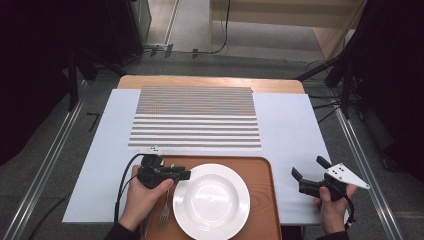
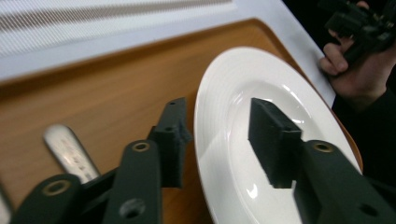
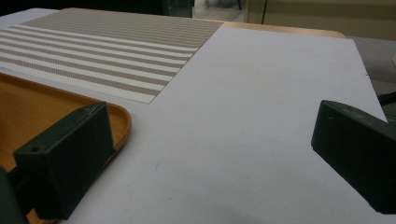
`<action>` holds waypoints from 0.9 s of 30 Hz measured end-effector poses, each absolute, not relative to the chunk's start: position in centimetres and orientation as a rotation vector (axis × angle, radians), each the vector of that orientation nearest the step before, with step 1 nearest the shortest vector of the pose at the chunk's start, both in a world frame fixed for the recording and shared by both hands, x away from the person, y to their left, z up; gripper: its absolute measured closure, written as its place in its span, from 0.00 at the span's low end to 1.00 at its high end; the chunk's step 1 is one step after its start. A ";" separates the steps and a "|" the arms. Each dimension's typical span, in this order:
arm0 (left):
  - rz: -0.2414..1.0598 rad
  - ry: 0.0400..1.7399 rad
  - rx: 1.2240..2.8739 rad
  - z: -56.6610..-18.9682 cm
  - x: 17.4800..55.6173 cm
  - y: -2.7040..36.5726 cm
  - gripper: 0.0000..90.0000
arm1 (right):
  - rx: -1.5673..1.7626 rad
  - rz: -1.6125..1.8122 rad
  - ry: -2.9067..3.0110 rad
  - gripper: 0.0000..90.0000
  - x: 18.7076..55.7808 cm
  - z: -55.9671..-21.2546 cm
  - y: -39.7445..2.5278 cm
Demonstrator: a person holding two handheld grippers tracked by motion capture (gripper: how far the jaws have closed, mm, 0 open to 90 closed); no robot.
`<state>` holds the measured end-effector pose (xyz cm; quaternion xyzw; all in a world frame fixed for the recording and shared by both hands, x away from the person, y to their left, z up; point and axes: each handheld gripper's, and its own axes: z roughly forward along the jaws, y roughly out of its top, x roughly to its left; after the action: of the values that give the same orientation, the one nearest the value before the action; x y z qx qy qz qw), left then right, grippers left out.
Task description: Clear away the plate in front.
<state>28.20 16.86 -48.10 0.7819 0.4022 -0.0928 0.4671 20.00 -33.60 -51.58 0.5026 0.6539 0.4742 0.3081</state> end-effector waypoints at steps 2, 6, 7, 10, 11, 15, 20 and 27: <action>-0.191 0.969 1.899 -47.8 28.1 17.2 0.50 | 1.330 1.254 1.729 0.00 20.0 -51.6 -33.6; -0.146 0.956 1.854 -47.4 28.0 17.9 0.36 | 1.330 1.252 1.729 0.00 20.0 -51.6 -33.6; -0.132 0.953 1.848 -47.3 27.9 18.1 0.34 | 1.329 1.252 1.729 0.00 20.0 -51.6 -33.5; -0.111 0.923 1.836 -47.1 27.9 18.5 0.23 | 1.330 1.252 1.728 0.00 20.0 -51.6 -33.6; -0.096 0.921 1.832 -47.1 27.8 18.6 0.23 | 1.331 1.252 1.728 0.00 20.0 -51.6 -33.6; -0.050 0.909 1.813 -46.8 27.6 19.0 0.17 | 1.328 1.252 1.730 0.00 20.0 -51.6 -33.5; 0.003 0.913 1.806 -46.8 27.5 19.4 0.11 | 1.328 1.253 1.730 0.00 20.0 -51.6 -33.5; 0.056 0.929 1.786 -46.7 27.5 20.3 0.11 | 1.327 1.252 1.729 0.00 20.0 -51.6 -33.5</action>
<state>27.47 20.29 -46.71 0.7495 0.3898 0.0236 0.5345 20.01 -33.54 -51.59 0.5021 0.6542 0.4739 0.3089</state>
